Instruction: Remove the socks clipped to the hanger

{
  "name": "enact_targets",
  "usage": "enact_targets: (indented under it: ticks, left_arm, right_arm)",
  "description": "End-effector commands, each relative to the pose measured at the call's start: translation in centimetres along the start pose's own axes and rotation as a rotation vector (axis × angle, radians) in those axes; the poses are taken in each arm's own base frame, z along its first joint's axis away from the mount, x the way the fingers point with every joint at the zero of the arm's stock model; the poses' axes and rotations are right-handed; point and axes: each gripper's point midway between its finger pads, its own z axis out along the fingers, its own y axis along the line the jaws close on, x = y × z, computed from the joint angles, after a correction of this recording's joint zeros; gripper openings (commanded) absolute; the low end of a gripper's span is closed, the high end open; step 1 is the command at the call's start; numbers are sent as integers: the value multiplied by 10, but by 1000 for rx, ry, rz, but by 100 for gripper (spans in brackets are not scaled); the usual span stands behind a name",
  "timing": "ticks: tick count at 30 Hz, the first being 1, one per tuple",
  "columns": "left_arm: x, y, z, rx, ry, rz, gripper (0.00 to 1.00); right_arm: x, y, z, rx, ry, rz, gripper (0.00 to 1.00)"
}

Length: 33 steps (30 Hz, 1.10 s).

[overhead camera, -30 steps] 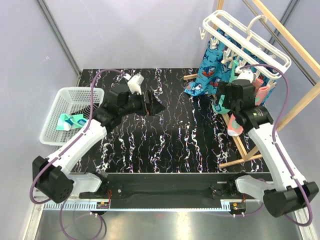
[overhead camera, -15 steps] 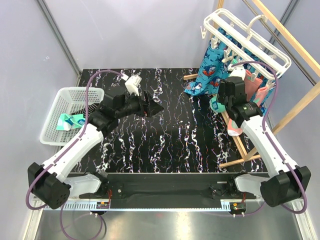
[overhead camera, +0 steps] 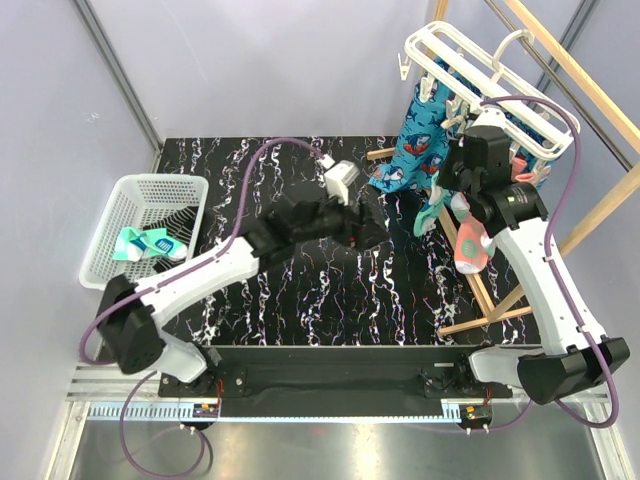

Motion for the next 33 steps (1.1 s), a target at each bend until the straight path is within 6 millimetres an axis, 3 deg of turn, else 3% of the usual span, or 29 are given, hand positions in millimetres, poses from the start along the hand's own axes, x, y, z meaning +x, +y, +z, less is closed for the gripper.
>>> enact_targets:
  ticks: [1, 7, 10, 15, 18, 19, 21, 22, 23, 26, 28, 29, 33]
  left_arm:
    - [-62, -35, 19, 58, -195, 115, 88]
    - [-95, -56, 58, 105, -295, 182, 95]
    - [-93, -64, 79, 131, -292, 208, 97]
    - [-83, -57, 105, 97, -281, 216, 95]
    - [-81, -53, 112, 77, -279, 222, 80]
    - [-80, -52, 113, 75, -279, 222, 60]
    - [-81, -53, 111, 72, -287, 229, 38]
    - [-80, -57, 110, 73, -288, 234, 17]
    - [-80, -59, 109, 72, -290, 238, 2]
    - [-83, -60, 103, 44, -310, 254, 0]
    - [-84, -60, 100, 24, -324, 261, 0]
    - [-84, -60, 98, 18, -328, 263, 0]
    - [-83, -60, 91, -15, -342, 285, 0]
  right_arm:
    - [-13, 15, -25, -94, -8, 75, 0]
    - [-19, 31, -45, -197, -10, 139, 0]
    - [-20, 35, -51, -221, -12, 157, 0]
    - [-22, 39, -60, -257, -11, 177, 0]
    - [-23, 40, -65, -265, -18, 186, 0]
    - [-23, 39, -67, -266, -21, 190, 0]
    - [-22, 38, -69, -263, -17, 192, 0]
    - [-22, 38, -70, -260, -14, 195, 5]
    - [-23, 34, -72, -240, -8, 206, 15]
    - [-30, 25, -77, -175, -10, 241, 53]
    - [-45, 13, -84, -110, -46, 275, 61]
    - [-42, 9, -83, -80, -33, 273, 65]
    - [-58, -3, -88, -7, -69, 279, 67]
